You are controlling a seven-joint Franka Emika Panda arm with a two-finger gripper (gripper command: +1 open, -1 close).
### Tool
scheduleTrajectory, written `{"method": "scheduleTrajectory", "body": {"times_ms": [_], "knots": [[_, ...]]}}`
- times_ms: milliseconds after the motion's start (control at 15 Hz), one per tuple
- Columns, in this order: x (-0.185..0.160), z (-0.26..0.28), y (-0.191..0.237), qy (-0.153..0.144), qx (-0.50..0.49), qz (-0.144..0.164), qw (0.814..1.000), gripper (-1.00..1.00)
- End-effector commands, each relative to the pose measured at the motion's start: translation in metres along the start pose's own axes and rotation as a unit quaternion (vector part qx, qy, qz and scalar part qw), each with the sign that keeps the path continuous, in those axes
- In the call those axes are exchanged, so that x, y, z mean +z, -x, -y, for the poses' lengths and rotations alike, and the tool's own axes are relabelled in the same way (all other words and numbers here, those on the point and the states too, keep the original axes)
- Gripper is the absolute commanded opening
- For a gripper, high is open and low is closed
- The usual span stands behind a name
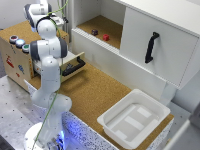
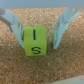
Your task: Grasp the yellow block, then turn it right
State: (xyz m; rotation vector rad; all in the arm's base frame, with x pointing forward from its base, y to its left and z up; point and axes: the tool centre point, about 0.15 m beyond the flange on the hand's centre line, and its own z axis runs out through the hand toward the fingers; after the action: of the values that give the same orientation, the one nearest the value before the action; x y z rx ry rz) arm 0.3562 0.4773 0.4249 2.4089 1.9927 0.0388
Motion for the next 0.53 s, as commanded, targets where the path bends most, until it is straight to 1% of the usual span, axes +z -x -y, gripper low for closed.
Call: {"method": "scheduleTrajectory", "body": {"times_ms": [0, 200, 333, 467], "knots": [[-0.013, 0.025, 0.023, 0.016, 0.006, -0.008, 1.0, -1.0], [-0.032, 0.028, 0.021, 0.024, 0.049, -0.014, 0.998, -1.0], [-0.041, 0.033, 0.022, 0.034, 0.081, -0.009, 0.996, -1.0], [-0.039, 0.039, 0.027, 0.037, 0.152, 0.005, 0.988, -1.0]]}}
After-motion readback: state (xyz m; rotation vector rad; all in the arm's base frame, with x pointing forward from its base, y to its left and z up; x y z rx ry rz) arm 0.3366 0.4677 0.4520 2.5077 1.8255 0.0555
